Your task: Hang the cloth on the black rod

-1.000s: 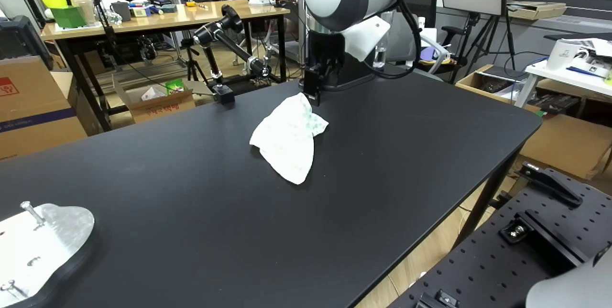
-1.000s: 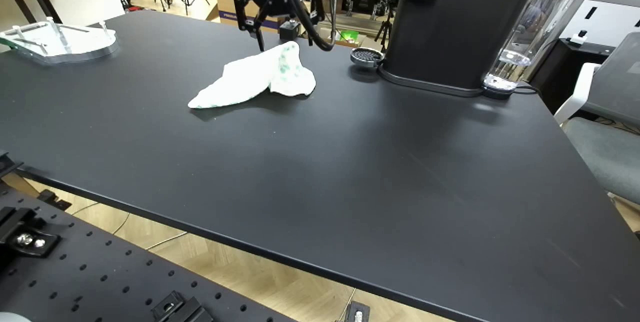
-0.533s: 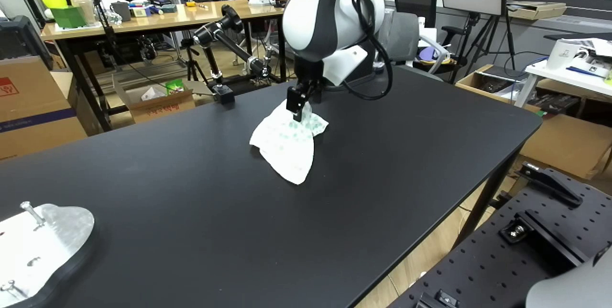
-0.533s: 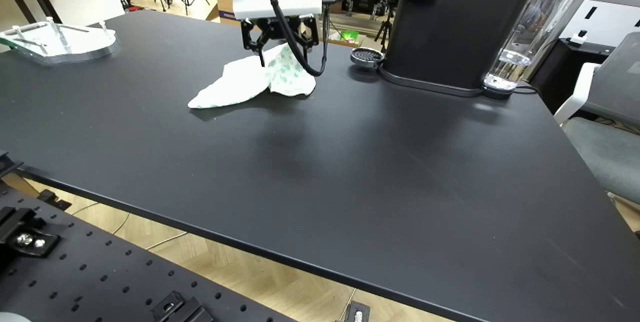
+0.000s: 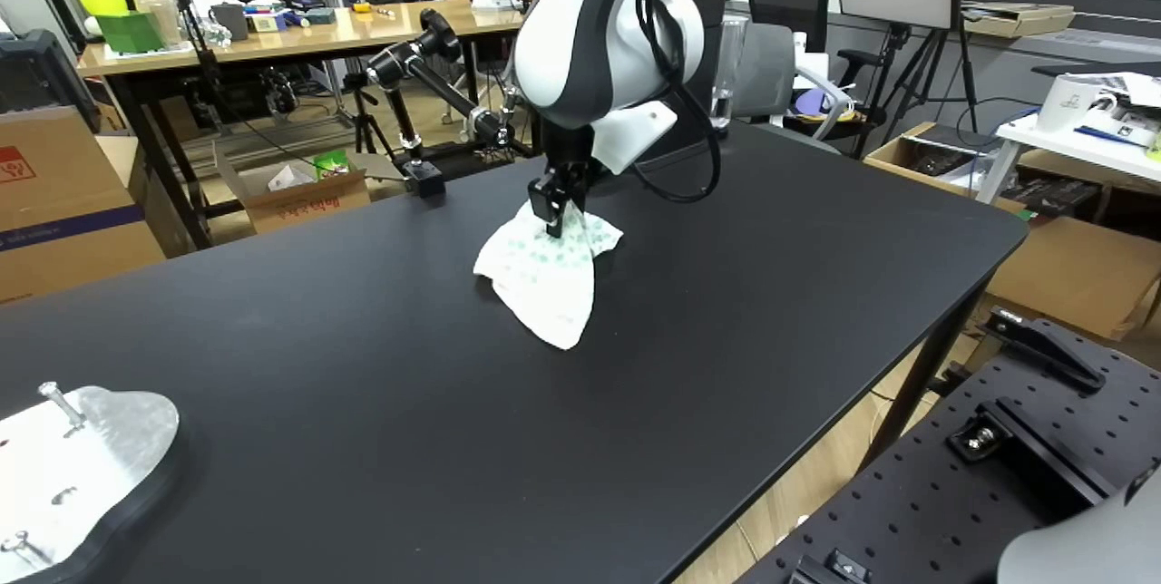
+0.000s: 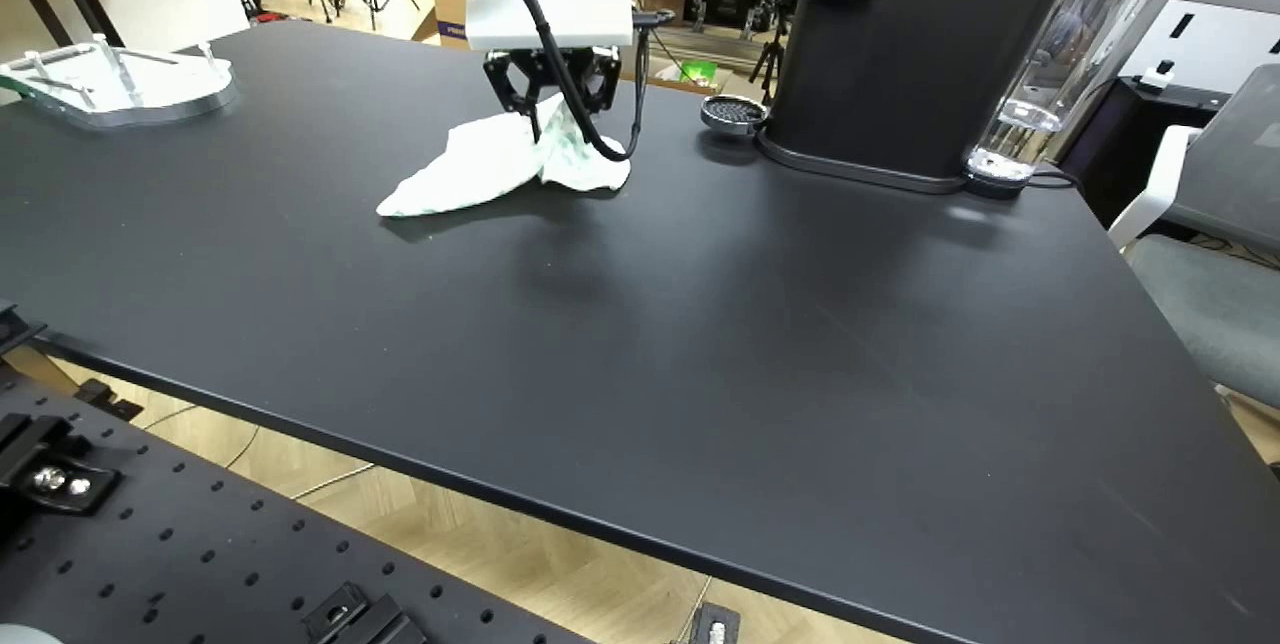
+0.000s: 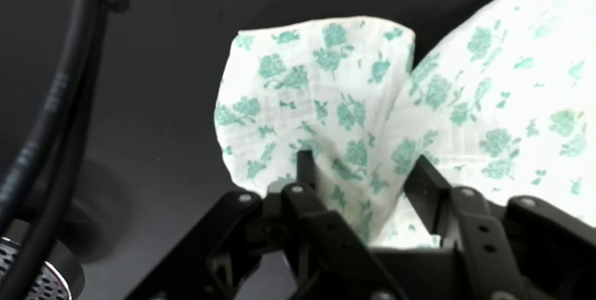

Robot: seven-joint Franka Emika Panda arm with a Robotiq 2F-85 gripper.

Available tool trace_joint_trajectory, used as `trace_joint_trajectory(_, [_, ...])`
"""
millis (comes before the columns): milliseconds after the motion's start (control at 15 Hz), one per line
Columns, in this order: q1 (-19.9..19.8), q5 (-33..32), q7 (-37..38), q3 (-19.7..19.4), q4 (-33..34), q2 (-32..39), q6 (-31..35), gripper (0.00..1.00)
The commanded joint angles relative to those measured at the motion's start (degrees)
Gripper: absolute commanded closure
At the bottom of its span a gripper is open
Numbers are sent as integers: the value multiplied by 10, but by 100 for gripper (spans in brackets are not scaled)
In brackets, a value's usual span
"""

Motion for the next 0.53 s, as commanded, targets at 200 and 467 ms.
trace_joint_trajectory(200, [-7,45,29,15,11,-18,-45,95])
trace_joint_trajectory(467, [18,72,90,-6,9,-57,-88,100])
